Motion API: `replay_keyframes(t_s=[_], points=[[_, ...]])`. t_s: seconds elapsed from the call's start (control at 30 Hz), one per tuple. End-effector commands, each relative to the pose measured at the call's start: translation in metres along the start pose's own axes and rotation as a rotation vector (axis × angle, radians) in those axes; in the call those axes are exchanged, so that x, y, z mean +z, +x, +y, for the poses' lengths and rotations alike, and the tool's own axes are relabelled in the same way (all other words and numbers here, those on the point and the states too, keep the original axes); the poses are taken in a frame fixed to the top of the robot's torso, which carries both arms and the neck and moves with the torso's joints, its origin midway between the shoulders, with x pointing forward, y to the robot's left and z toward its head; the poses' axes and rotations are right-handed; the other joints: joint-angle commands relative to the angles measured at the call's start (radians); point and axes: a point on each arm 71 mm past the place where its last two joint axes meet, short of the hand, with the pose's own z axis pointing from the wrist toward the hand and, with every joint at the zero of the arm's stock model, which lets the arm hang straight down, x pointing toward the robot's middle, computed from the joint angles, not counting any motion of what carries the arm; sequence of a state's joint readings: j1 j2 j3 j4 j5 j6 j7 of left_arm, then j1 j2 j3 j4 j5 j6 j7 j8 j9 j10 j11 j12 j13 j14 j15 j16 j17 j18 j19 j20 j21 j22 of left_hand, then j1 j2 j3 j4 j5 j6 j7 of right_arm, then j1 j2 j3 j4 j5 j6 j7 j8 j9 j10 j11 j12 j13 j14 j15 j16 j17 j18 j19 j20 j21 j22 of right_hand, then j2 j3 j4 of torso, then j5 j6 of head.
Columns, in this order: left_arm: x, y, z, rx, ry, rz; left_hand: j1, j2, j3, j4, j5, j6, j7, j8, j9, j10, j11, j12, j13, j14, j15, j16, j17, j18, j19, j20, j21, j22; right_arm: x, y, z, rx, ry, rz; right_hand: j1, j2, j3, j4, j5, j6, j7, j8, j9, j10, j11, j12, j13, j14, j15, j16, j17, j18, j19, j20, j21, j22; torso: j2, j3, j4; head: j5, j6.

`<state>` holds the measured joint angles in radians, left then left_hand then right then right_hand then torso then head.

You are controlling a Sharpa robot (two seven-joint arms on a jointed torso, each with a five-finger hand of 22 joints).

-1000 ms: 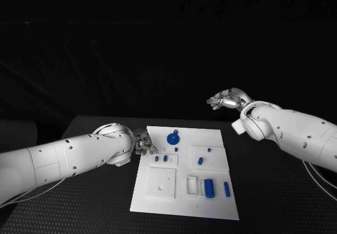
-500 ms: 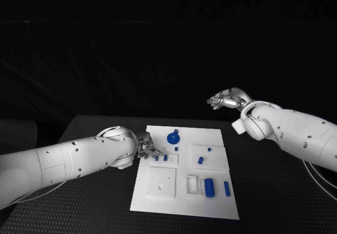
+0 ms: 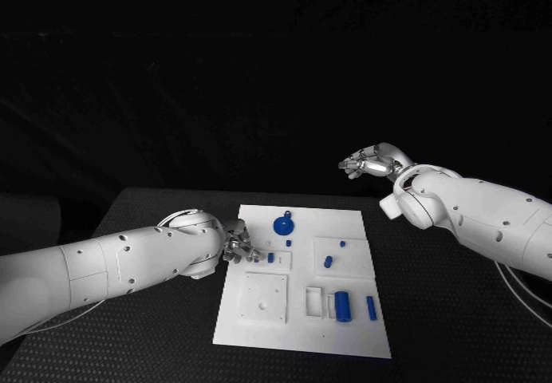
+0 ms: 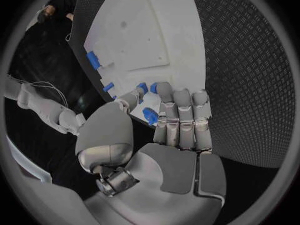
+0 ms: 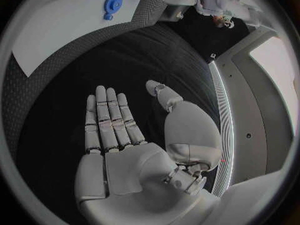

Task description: Assemble the parts on the task board

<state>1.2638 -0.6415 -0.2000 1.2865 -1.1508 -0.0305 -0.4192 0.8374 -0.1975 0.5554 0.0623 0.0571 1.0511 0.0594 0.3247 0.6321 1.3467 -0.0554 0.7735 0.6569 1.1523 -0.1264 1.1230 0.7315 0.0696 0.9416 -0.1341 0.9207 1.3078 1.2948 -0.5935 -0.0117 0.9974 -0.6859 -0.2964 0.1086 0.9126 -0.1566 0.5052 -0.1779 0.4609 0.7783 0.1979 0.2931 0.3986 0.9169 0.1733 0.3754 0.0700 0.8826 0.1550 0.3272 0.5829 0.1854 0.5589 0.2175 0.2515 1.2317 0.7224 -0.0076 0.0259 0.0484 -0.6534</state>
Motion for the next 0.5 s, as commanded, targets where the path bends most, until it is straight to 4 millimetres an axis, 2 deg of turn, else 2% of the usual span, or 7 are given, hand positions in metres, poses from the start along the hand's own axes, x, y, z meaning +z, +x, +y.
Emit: replay_keyframes(t_s=[0.03, 0.3, 0.37, 0.5], points=[[0.0008, 0.0009, -0.0014, 0.010, 0.008, 0.003, 0.004, 0.022, -0.012, -0.011, 0.002, -0.008, 0.000, -0.007, 0.001, -0.004, 0.004, -0.003, 0.002, -0.007, -0.001, 0.005, 0.001, -0.009, -0.007, -0.080, -0.005, 0.017, 0.0000, 0.0014, 0.0005, 0.001, -0.005, 0.012, -0.002, 0.010, -0.004, 0.003, 0.003, -0.005, 0.019, 0.007, -0.002, 0.006, 0.001, -0.005, -0.001, 0.004, 0.003, -0.005, 0.002, 0.013, 0.000, 0.006, -0.004, 0.001, 0.000, -0.0002, -0.0001, 0.001, 0.001], [0.0035, 0.0042, -0.0045, 0.006, 0.017, 0.011, 0.029, 0.078, -0.035, -0.049, 0.009, -0.006, 0.000, -0.010, -0.001, -0.003, 0.004, -0.004, 0.004, -0.007, -0.001, 0.005, -0.001, -0.010, -0.008, -0.081, -0.008, 0.017, 0.0001, 0.0020, 0.0006, 0.002, -0.006, 0.013, -0.002, 0.011, -0.004, 0.003, 0.003, -0.005, 0.019, 0.007, -0.002, 0.006, 0.001, -0.005, -0.001, 0.004, 0.003, -0.005, 0.002, 0.013, 0.001, 0.006, -0.004, 0.001, 0.000, 0.0000, -0.0003, 0.001, 0.000], [0.0040, 0.0051, -0.0048, 0.005, 0.017, 0.013, 0.038, 0.088, -0.037, -0.061, 0.011, -0.006, 0.000, -0.011, -0.001, -0.002, 0.004, -0.004, 0.004, -0.006, -0.001, 0.006, -0.001, -0.011, -0.008, -0.081, -0.008, 0.017, 0.0001, 0.0021, 0.0006, 0.002, -0.006, 0.013, -0.002, 0.011, -0.004, 0.003, 0.003, -0.005, 0.019, 0.007, -0.002, 0.006, 0.001, -0.005, -0.001, 0.004, 0.003, -0.005, 0.002, 0.013, 0.001, 0.006, -0.004, 0.002, 0.000, -0.0001, -0.0003, 0.001, 0.000], [0.0050, 0.0070, -0.0049, 0.006, 0.016, 0.020, 0.046, 0.094, -0.039, -0.074, 0.014, -0.005, 0.000, -0.012, -0.002, -0.001, 0.004, -0.005, 0.005, -0.006, -0.001, 0.006, -0.001, -0.011, -0.007, -0.081, -0.009, 0.017, 0.0001, 0.0022, 0.0005, 0.002, -0.006, 0.013, -0.002, 0.011, -0.004, 0.003, 0.003, -0.005, 0.019, 0.007, -0.002, 0.006, 0.001, -0.005, -0.001, 0.004, 0.003, -0.006, 0.002, 0.013, 0.001, 0.006, -0.005, 0.002, 0.000, 0.0000, -0.0002, 0.001, -0.001]])
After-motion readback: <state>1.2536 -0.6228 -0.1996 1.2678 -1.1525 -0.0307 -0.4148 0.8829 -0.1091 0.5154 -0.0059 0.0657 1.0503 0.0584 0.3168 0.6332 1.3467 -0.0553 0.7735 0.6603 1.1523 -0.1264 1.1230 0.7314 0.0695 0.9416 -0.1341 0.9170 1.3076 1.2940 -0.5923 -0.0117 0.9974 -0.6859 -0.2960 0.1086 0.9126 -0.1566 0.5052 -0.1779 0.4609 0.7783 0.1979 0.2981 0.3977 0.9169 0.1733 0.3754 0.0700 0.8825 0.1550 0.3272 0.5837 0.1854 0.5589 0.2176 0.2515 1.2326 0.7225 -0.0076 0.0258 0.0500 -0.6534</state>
